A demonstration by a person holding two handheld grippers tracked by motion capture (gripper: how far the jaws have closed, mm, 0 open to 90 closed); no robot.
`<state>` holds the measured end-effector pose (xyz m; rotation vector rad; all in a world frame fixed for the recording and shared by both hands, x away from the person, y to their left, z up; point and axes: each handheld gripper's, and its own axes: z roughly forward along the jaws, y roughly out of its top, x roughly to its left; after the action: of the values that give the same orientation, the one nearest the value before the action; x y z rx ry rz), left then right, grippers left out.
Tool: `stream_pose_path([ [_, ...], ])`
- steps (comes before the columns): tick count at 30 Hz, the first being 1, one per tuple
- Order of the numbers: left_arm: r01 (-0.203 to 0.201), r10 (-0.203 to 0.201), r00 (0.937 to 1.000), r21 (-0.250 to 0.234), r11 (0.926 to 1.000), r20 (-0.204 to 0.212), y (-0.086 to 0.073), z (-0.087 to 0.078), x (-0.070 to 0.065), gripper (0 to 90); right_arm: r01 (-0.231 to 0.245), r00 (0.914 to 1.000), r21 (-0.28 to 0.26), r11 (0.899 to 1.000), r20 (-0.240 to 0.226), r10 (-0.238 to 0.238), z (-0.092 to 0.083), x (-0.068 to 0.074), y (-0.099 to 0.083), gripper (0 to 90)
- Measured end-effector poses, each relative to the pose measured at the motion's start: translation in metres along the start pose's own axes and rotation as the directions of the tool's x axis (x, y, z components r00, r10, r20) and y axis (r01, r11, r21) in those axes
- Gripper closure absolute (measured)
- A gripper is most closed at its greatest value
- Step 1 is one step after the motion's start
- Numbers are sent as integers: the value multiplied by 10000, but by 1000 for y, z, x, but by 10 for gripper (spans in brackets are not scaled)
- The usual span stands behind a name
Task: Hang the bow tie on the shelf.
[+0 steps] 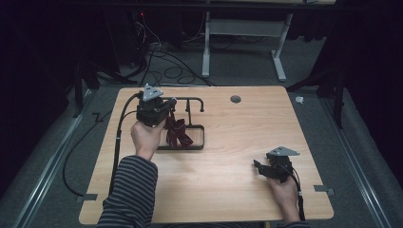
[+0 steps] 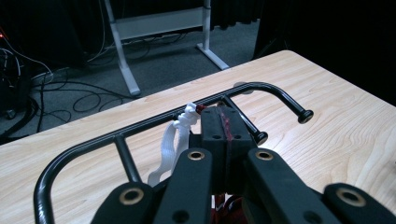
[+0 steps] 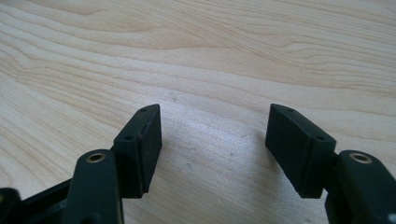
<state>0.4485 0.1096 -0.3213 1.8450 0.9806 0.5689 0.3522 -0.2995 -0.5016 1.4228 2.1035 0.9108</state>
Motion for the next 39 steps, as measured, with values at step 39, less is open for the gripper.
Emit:
stream_pose_path([
  [39, -47, 51, 9999, 400, 9992, -103, 1, 26, -1, 900, -3, 10000, -20, 10000, -36, 3, 0, 0, 0, 375],
])
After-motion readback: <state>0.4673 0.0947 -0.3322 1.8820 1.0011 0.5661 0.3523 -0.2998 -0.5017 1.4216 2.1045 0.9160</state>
